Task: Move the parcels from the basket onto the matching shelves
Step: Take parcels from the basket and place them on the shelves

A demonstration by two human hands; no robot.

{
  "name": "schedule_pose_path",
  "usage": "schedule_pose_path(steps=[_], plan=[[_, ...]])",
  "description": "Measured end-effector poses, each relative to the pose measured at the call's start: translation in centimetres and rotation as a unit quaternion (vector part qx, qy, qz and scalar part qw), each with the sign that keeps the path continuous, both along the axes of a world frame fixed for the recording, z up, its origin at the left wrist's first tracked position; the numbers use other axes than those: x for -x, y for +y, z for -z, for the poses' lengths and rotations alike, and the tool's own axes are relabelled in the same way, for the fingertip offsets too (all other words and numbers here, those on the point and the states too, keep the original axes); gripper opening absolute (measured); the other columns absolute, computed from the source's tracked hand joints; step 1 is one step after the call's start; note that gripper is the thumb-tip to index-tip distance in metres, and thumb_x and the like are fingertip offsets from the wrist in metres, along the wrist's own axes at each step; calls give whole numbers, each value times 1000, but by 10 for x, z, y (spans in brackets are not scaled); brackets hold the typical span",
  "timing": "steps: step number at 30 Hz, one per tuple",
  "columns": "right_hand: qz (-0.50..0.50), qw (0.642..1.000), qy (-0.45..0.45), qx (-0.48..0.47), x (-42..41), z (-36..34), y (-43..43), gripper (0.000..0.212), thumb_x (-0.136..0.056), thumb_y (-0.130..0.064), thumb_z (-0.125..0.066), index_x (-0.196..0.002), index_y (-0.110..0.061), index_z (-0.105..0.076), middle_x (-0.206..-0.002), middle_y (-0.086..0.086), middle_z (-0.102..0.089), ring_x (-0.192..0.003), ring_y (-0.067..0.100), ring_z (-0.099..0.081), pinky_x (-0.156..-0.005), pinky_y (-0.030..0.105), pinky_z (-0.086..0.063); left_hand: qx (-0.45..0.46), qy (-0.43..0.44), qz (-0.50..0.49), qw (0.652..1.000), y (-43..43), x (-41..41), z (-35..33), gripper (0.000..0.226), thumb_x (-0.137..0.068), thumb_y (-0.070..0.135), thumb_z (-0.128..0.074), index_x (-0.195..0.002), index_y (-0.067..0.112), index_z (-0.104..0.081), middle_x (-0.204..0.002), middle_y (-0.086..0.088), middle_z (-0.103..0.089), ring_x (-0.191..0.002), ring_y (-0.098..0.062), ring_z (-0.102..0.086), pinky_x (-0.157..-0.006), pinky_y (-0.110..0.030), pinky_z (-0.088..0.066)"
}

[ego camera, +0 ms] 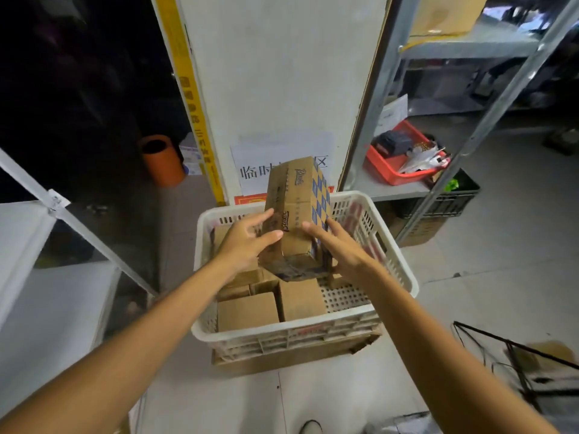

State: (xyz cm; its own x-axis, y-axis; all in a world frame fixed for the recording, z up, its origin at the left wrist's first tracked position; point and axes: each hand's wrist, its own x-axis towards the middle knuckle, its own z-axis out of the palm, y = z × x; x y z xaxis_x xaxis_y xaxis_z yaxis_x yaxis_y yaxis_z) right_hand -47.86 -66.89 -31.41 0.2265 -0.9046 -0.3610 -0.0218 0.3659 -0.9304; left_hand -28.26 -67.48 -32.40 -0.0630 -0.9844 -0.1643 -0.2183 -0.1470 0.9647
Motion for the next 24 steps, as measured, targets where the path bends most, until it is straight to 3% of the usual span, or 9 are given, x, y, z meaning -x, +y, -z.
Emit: schedule_pose_path(steps=[4, 7, 10, 13, 18, 22, 24], plan=[[29, 998, -5, -55, 29, 28, -29, 50, -88, -30, -68, -133, -19, -48, -122, 5, -65, -92, 13, -69, -58, 28, -56, -32, -8, 29, 999, -32, 26, 35, 58, -85, 16, -69, -138, 21, -47, -144, -4, -46, -123, -24, -52, -98, -43, -49], [59, 994, -9, -89, 50, 52, -56, 44, -87, -29, -69, -127, -21, -51, -118, 4, -67, -95, 17, -70, -68, 37, -59, -34, -32, 56, 997, -68, 44, 66, 57, -84, 23, -70, -137, 25, -48, -148, 3, -41, -133, -22, -42, -105, -44, -42], [93, 989, 12, -113, 70, 75, -79, 32, -87, -30, -69, -116, -27, -56, -103, -5, -71, -84, 11, -72, -61, 30, -59, -58, -42, 91, 993, -102, 67, 94, 57, -85, 26, -69, -137, 30, -47, -149, 4, -39, -136, -15, -34, -107, -33, -38], [84, 987, 58, -127, 89, 101, -101, 30, -88, -35, -66, -116, -32, -58, -104, -11, -69, -85, 5, -71, -58, 25, -58, -87, -11, 112, 990, -126, 89, 119, 58, -86, 18, -68, -139, 26, -46, -150, 4, -35, -130, -17, -44, -88, -15, -47], [78, 980, 113, -145, 116, 154, -133, 58, -85, -40, -68, -136, -23, -45, -124, 0, -62, -107, 20, -65, -87, 46, -57, -108, -23, 122, 986, -155, 127, 163, 58, -86, 14, -68, -138, 24, -46, -152, 4, -32, -120, -13, -50, -72, -6, -47], [102, 982, 93, -131, 130, 198, -159, 63, -85, -18, -72, -140, -18, -41, -126, 4, -63, -109, 22, -65, -91, 47, -55, -102, -57, 111, 987, -171, 153, 203, 62, -85, 10, -68, -140, 24, -43, -154, 5, -27, -125, -19, -43, -91, -15, -44], [107, 984, 87, -116, 139, 218, -165, 63, -84, -11, -71, -138, -17, -39, -126, 5, -62, -107, 23, -65, -85, 46, -57, -89, -61, 104, 989, -174, 168, 220, 65, -85, 6, -67, -142, 22, -41, -154, 6, -25, -126, -12, -39, -85, -2, -39]])
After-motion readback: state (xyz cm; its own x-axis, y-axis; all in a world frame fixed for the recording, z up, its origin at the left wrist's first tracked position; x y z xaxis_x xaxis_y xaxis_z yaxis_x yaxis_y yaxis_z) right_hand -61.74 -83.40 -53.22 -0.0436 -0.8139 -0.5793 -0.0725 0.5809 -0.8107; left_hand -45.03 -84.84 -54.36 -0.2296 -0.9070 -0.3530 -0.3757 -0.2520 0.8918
